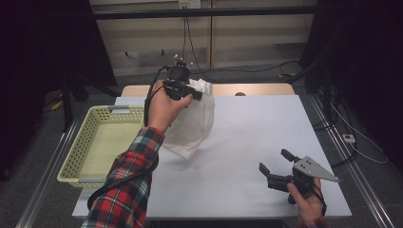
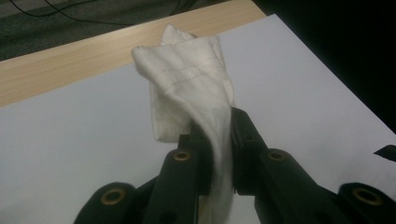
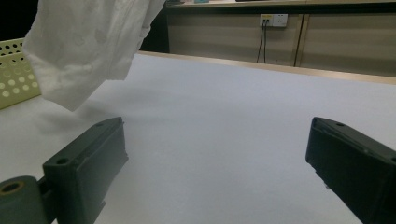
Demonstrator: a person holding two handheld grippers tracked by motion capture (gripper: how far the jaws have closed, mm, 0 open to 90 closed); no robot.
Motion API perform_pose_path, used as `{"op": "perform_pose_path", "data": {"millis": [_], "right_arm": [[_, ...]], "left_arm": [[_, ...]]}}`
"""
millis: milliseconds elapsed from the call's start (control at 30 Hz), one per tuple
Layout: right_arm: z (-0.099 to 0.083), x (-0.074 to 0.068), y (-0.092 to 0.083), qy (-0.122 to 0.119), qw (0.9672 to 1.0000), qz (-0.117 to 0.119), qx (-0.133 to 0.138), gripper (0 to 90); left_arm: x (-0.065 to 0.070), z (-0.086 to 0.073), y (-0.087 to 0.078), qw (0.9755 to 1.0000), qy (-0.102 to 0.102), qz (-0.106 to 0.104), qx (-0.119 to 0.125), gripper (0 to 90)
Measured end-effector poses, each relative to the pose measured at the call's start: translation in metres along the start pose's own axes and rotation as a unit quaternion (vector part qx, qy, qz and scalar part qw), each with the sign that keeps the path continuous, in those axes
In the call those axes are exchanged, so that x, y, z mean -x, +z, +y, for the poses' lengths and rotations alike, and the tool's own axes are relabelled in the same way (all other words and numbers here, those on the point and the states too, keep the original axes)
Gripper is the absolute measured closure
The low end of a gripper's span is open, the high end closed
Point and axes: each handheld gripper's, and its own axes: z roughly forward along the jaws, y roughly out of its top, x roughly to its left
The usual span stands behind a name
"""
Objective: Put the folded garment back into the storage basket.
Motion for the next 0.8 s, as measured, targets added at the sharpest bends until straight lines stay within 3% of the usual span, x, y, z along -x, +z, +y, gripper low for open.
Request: {"op": "perform_pose_path", "data": {"millis": [800], "right_arm": [[0.0,-0.001,0.0,-0.001,1.0,0.001,-0.001,5.0]], "left_arm": [[-0.013,0.002,-0.025,0.9999,-0.011,0.008,0.009,82.3]]}}
